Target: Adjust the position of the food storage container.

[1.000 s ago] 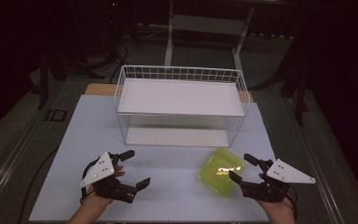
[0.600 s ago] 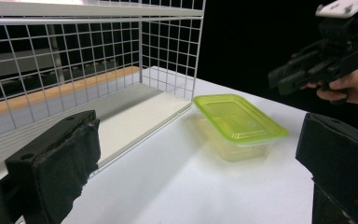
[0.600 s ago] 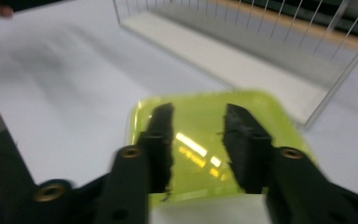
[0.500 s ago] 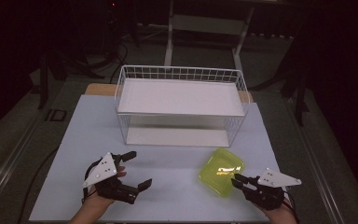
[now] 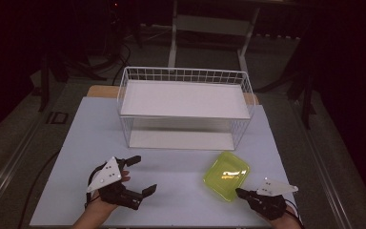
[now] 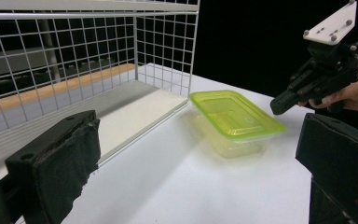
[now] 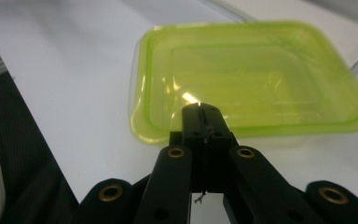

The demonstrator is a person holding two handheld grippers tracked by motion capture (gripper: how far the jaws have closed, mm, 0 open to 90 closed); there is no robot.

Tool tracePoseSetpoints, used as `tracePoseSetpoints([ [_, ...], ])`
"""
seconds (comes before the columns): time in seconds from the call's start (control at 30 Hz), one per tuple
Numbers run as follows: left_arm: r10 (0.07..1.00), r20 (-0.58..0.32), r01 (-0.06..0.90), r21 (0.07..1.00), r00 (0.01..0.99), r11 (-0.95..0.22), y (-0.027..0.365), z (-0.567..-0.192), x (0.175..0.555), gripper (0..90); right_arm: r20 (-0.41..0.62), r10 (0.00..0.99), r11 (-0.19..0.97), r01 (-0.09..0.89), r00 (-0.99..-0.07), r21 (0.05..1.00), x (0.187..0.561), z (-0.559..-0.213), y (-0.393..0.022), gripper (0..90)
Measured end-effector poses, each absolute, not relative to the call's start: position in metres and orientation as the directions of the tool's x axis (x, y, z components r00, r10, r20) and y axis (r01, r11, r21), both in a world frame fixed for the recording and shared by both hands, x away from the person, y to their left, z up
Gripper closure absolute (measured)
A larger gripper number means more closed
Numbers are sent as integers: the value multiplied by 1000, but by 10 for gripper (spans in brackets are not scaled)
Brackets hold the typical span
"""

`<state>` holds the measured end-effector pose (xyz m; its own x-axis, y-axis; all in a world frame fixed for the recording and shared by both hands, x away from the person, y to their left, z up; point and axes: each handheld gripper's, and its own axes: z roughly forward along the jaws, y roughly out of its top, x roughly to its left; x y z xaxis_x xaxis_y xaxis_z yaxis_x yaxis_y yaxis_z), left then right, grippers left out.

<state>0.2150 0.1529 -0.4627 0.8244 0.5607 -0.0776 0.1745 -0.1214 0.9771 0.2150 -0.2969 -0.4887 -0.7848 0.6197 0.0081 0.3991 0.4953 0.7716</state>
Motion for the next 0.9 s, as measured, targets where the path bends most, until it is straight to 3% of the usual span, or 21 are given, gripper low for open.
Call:
tracePoseSetpoints([
  [0.9, 555, -84, 182, 976, 827, -122, 150, -464, 214, 3, -15, 545, 549, 343, -838, 762, 243, -493, -248, 900],
])
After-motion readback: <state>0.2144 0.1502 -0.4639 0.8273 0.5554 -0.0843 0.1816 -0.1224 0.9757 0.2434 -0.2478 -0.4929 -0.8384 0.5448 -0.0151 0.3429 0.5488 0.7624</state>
